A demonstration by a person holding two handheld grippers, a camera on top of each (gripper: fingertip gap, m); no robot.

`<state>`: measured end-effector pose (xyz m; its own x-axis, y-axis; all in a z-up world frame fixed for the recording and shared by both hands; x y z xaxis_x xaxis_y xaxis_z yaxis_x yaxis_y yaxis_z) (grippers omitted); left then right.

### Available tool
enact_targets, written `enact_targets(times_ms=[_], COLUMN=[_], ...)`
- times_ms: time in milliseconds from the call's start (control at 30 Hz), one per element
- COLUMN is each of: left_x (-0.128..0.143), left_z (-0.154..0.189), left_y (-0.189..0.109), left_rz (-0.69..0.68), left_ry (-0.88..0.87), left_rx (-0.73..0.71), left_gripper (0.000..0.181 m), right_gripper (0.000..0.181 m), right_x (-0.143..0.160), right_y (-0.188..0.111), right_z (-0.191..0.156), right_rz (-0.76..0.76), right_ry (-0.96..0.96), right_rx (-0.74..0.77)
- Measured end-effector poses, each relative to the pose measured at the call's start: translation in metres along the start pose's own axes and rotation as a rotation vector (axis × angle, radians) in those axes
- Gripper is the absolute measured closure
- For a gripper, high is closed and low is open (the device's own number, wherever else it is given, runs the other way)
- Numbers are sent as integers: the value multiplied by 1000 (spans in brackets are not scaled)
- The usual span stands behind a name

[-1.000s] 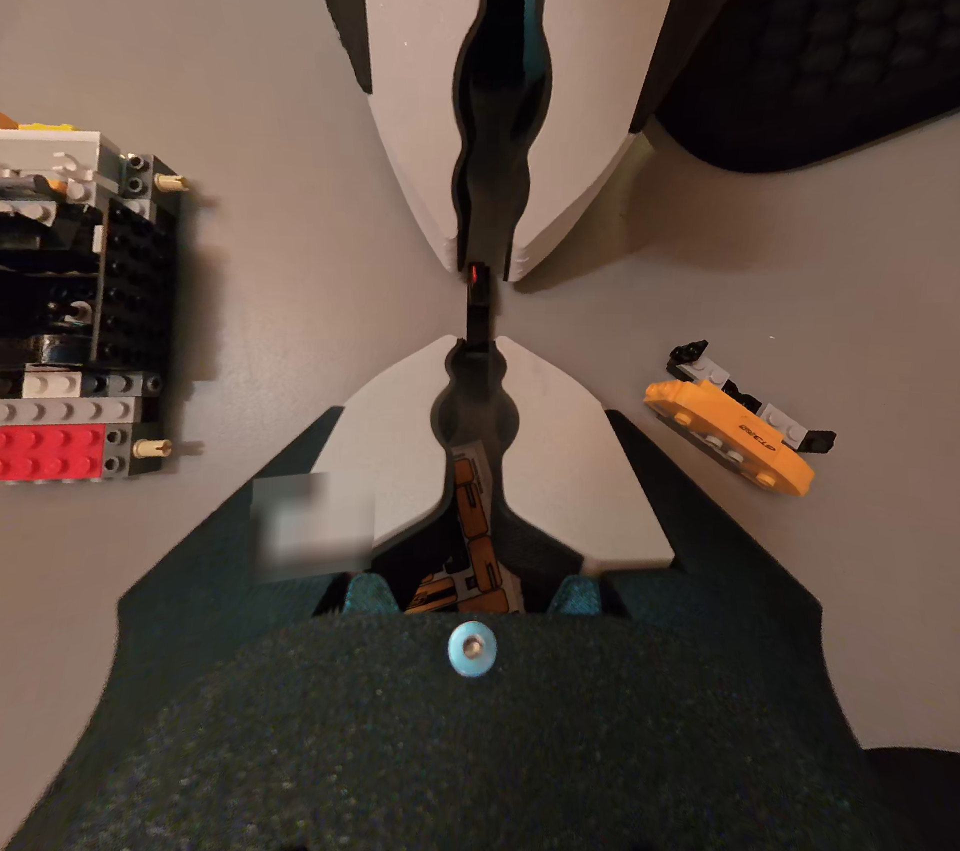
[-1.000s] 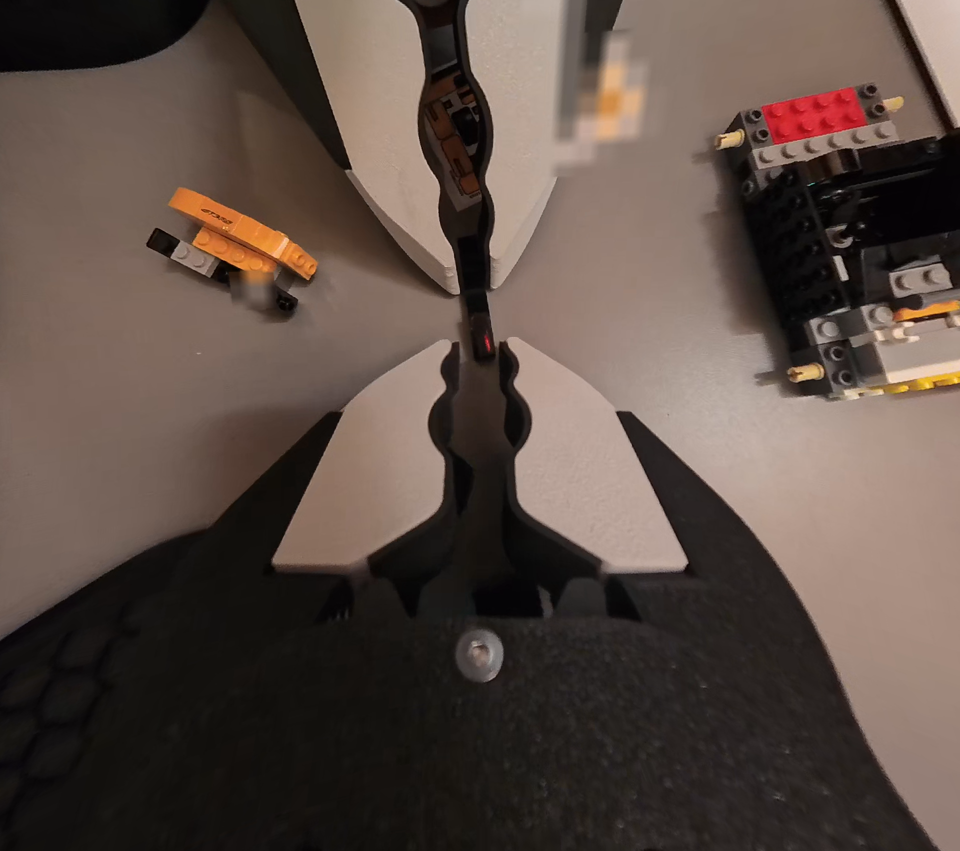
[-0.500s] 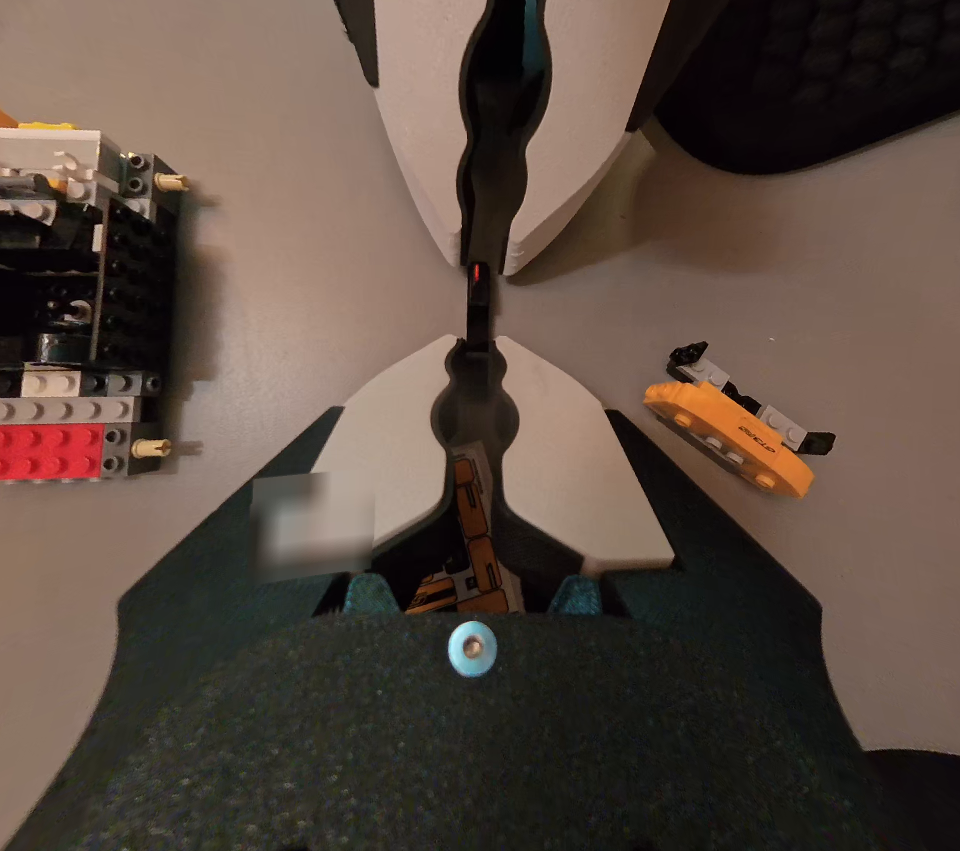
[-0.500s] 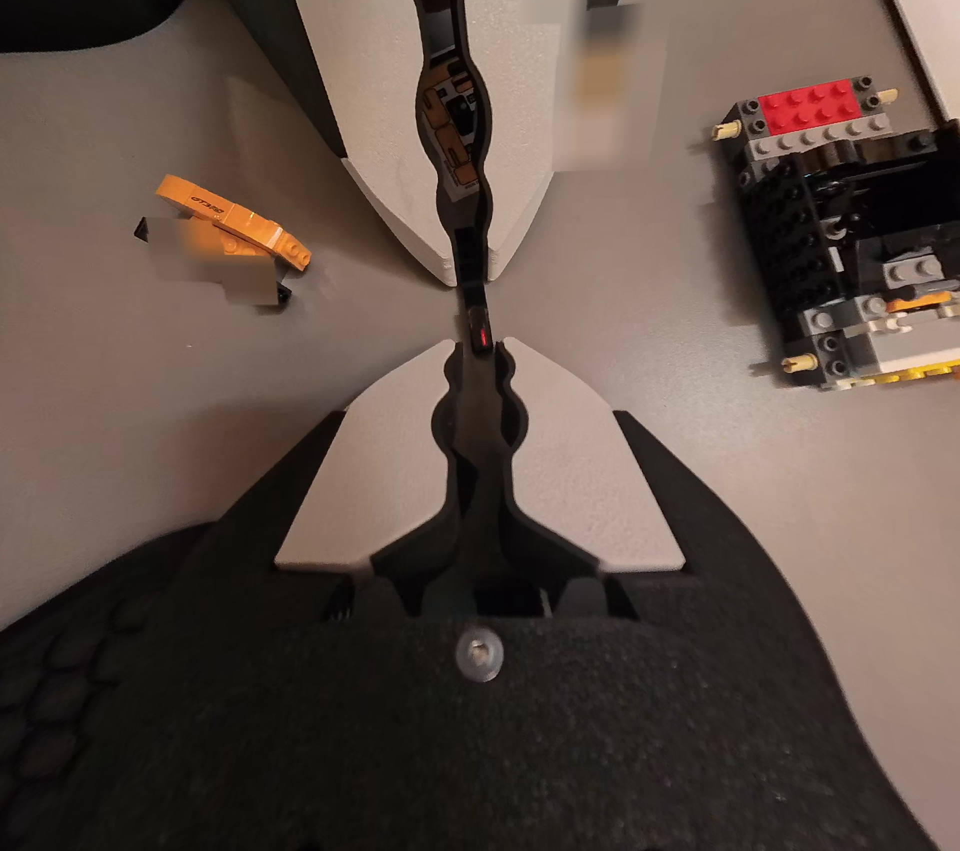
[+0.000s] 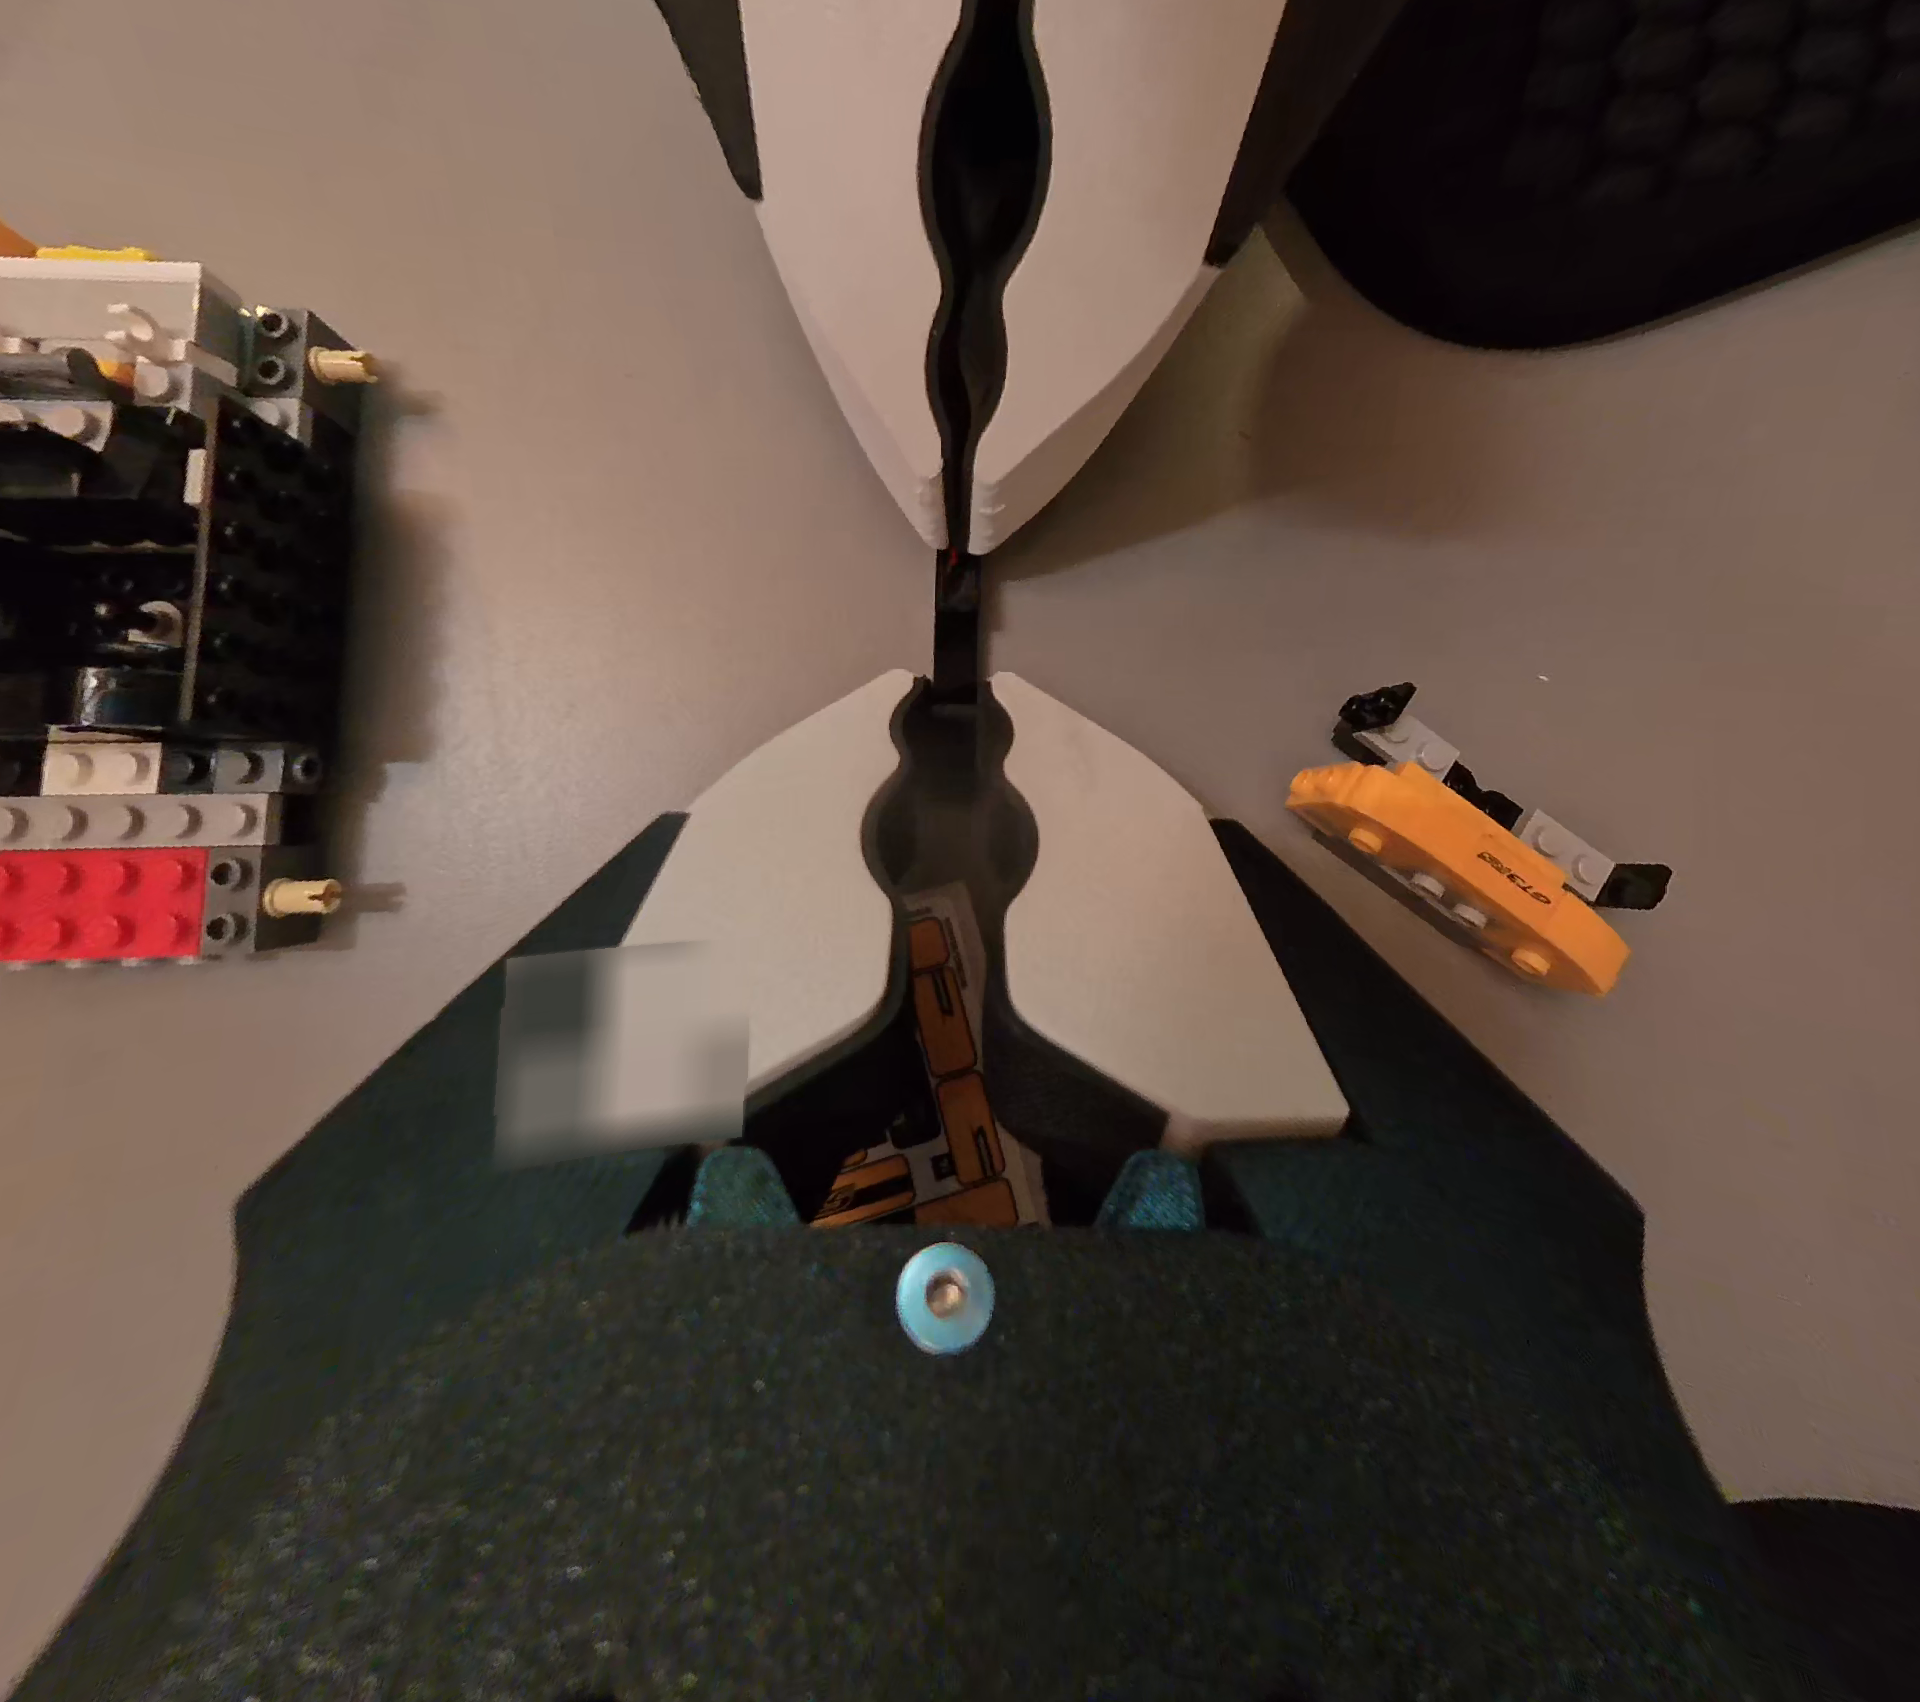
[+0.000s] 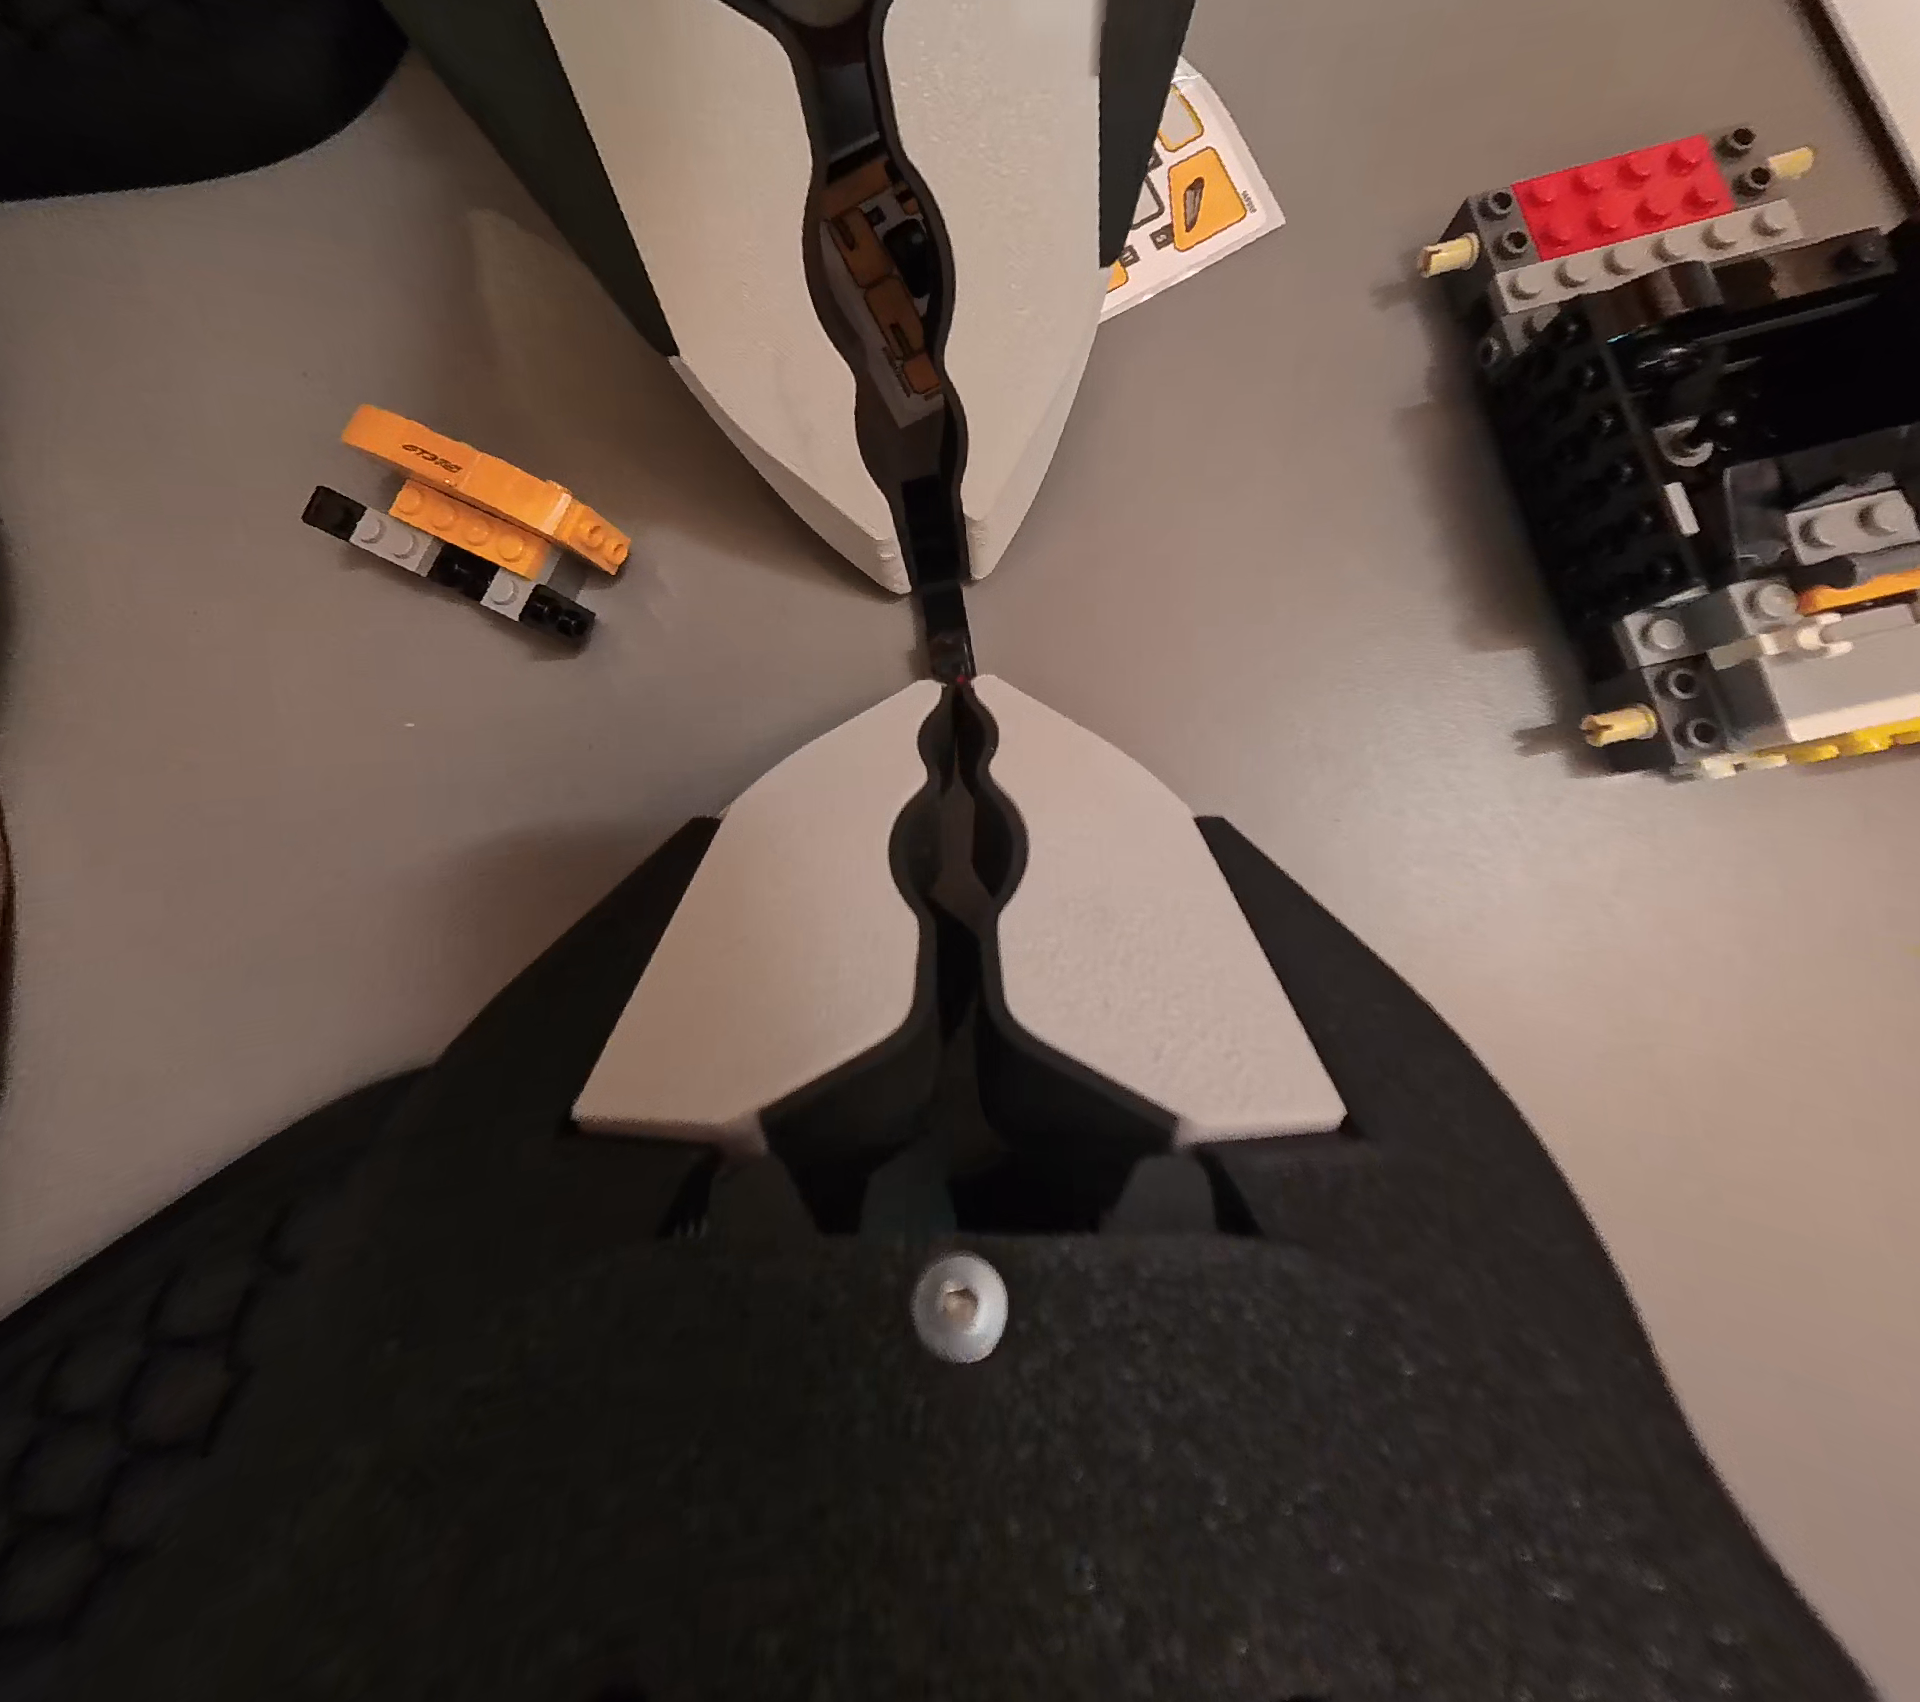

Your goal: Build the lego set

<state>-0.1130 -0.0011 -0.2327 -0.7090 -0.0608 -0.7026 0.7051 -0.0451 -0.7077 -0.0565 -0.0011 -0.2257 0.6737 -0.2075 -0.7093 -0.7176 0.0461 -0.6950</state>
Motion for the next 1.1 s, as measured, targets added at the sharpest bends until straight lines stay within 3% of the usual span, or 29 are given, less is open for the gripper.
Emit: enact_targets(times_ms=[1100], left_x=[0], left_z=[0], left_y=[0], left_rz=[-1], left_ry=[0], left_rx=[1], left_gripper=[173], right_gripper=[181], right_x=[-7], right_y=[2], right_z=[2], right_rz=[-5], right_ry=[59], right_rx=[-62])
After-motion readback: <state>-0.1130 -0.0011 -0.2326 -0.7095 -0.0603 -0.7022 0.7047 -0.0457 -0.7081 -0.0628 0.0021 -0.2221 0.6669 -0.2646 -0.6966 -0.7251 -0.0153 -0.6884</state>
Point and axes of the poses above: each gripper's, where its closed fingertips meet, y out along the fingers, x out of its underside, z = x × y across the jaws, the point moved 3 cm from there along -y, back along the fingers, and after that the axes turned 4 degrees about z, right-handed, at the moved point
